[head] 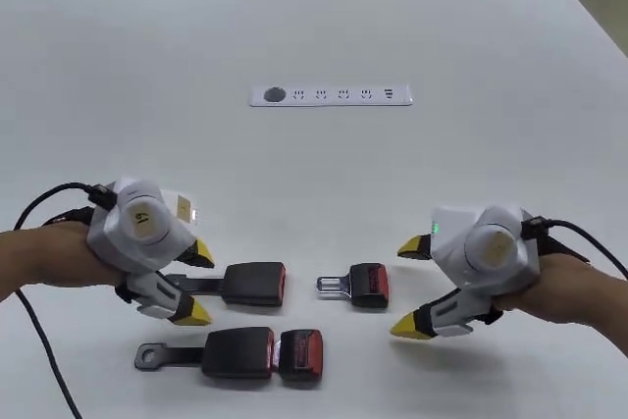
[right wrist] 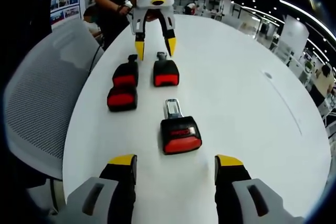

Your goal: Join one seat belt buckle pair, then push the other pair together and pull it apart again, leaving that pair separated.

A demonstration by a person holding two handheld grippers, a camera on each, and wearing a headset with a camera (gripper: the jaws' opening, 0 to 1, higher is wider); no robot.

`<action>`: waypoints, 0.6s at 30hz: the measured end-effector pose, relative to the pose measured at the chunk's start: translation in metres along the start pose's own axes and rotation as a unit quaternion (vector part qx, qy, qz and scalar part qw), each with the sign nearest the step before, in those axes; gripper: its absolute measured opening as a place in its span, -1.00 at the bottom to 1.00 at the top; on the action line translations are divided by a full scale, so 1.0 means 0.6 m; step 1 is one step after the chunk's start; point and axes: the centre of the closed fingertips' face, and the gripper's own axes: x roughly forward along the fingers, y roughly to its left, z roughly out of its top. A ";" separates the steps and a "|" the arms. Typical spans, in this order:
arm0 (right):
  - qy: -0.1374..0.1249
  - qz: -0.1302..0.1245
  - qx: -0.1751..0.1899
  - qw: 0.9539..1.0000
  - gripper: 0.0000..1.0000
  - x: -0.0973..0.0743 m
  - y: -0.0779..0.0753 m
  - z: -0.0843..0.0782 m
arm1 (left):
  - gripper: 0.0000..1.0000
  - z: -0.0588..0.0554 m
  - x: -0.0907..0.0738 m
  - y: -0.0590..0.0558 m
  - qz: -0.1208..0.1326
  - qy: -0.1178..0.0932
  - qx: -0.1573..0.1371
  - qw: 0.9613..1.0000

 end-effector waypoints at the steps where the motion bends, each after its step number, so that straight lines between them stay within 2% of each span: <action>1: -0.001 0.000 0.003 1.000 0.20 -0.002 0.003 -0.001 | -0.12 -0.001 -0.002 -0.001 0.001 -0.003 -0.004 1.000; 5: -0.010 -0.006 0.013 1.000 0.22 -0.009 0.007 -0.004 | -0.07 -0.019 -0.009 0.005 0.008 -0.018 -0.023 1.000; 12: -0.025 -0.016 0.028 0.999 0.25 -0.021 0.019 -0.007 | -0.02 -0.028 -0.021 -0.005 0.028 -0.053 -0.056 0.997; 17: -0.037 -0.029 0.048 0.998 0.29 -0.029 0.030 -0.011 | 0.02 -0.027 -0.037 -0.017 0.051 -0.091 -0.078 0.992; 18: -0.040 -0.032 0.052 0.997 0.30 -0.031 0.031 -0.011 | 0.02 -0.026 -0.039 -0.019 0.053 -0.093 -0.079 0.991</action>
